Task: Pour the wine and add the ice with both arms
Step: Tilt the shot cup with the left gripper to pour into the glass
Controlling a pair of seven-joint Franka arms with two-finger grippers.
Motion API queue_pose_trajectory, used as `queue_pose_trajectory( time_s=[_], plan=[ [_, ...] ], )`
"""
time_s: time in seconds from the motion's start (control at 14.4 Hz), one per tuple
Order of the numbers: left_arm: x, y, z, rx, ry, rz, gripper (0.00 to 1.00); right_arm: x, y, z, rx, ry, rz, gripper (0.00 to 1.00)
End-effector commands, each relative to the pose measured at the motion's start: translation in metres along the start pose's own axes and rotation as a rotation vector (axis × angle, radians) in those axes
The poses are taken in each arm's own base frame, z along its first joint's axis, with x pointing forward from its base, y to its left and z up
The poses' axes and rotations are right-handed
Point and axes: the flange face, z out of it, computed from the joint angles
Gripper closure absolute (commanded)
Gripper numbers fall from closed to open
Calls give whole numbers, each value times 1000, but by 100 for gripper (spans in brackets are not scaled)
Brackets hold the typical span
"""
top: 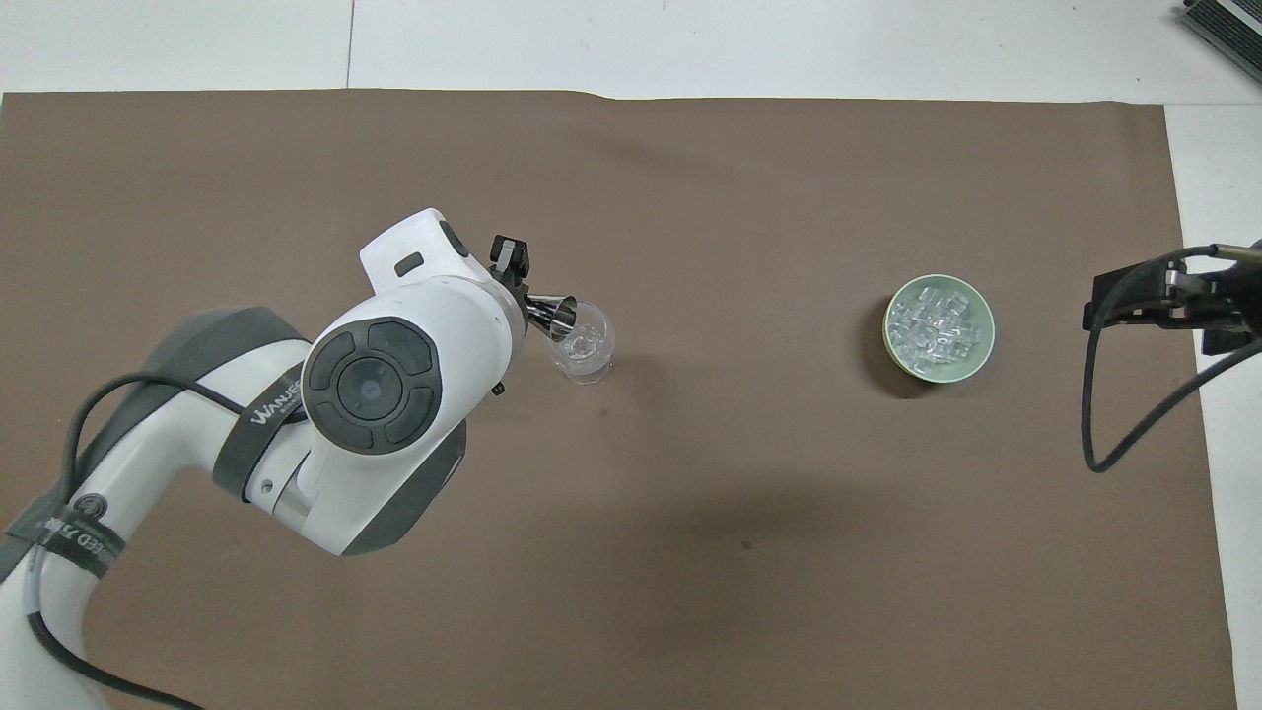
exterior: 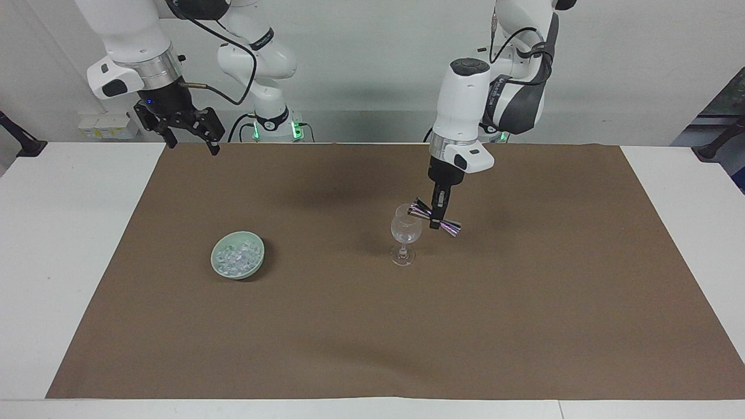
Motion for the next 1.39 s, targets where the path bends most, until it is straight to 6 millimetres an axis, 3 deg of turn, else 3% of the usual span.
queue_pose_trajectory(
  time_s=[0.0,0.42,1.32],
  plan=[
    [-7,6,-1,-17,18,18,100,0,3,0,27,-10,-23,0],
    [-10,20,-5,-33,54,61,100,-1,3,-1,27,-9,-26,0],
    [-8,16,-2,-14,124,181,100,-1,3,0,27,-12,-23,0]
  ],
)
